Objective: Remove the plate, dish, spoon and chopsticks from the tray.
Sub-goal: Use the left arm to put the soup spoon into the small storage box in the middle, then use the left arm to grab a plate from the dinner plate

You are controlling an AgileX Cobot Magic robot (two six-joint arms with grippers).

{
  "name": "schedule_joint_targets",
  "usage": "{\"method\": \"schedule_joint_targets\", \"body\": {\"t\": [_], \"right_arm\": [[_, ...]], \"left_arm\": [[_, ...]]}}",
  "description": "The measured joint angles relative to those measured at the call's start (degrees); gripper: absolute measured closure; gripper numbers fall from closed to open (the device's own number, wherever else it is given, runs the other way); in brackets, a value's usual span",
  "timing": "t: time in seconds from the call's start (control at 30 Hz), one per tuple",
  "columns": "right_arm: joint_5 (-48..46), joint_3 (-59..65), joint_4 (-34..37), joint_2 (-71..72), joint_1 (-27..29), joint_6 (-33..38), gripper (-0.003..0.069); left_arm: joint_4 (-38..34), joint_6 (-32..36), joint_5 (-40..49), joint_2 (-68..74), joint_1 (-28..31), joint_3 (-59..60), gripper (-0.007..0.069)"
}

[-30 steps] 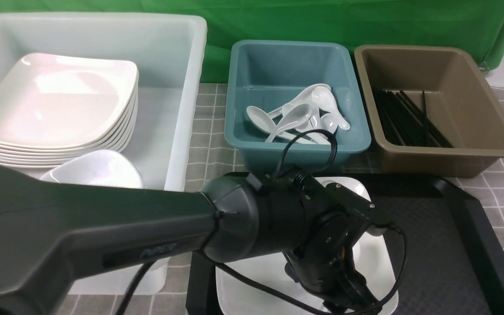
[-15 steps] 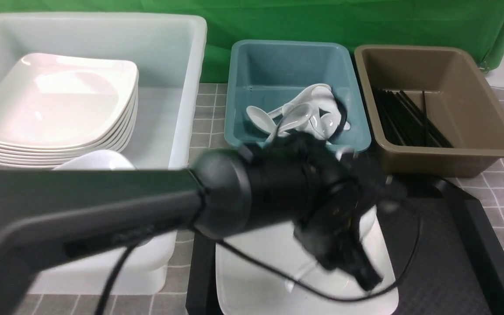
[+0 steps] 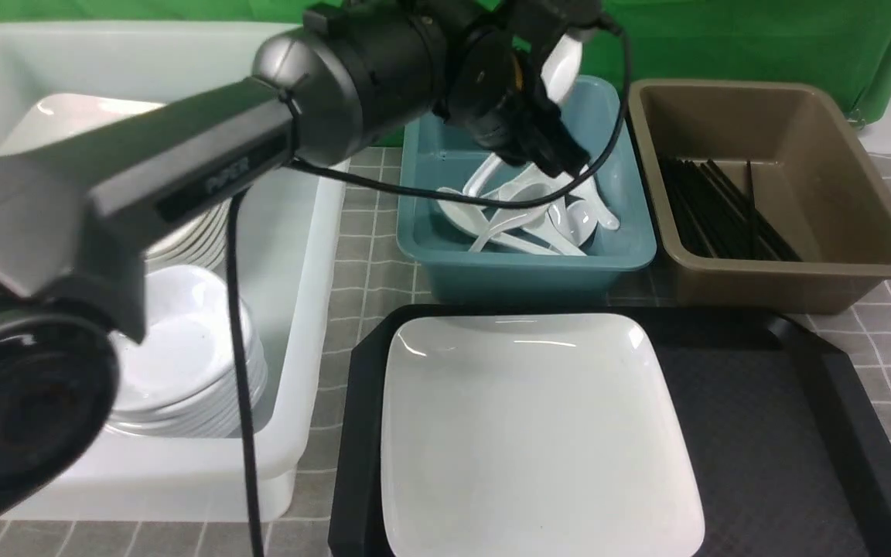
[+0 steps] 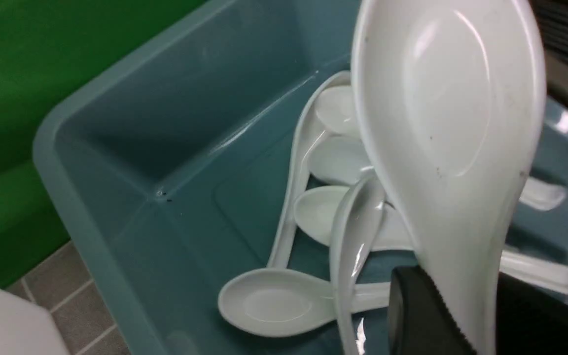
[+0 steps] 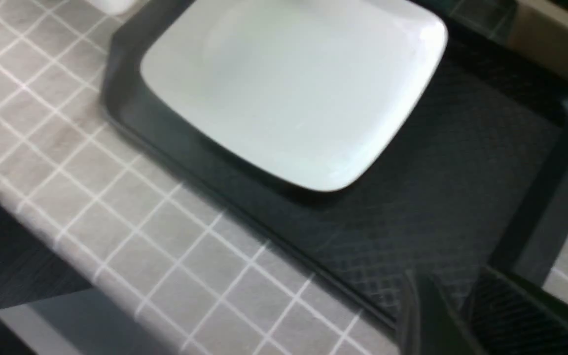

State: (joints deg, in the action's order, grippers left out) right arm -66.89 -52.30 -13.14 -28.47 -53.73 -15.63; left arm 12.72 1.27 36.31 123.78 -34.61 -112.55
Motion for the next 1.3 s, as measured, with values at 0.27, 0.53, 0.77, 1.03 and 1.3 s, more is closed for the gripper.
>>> {"method": "schedule_joint_targets", "body": {"t": [0.27,0.53,0.77,1.03,1.3], "right_arm": [[0.0,0.0,0.6,0.0,0.0,-0.9,0.0473],[0.0,0.0,0.0,0.0,0.0,0.1,0.0473],[0.8,0.3,-0.2,0.0,0.0,0.1,0.0473],[4.6,2.2,-0.3,0.0,0.0,0.1,0.0473],[7.5,2.4,-0.4,0.0,0.0,-2.5,0.0473]], "left_arm": [[-0.6,0.1,2.9,-0.6,0.3,-0.2,0.0104],[-1.7,10.8,21.8,-17.4,-3.5,5.5,0.0358],[-6.6,26.9,21.6,-32.4,-9.7,29.6,0.0603],[-13.4,45.4,13.0,-44.0,-13.0,57.7,0.0484],[-13.9,52.4,-1.9,-43.7,-13.0,68.8,0.0215]]}}
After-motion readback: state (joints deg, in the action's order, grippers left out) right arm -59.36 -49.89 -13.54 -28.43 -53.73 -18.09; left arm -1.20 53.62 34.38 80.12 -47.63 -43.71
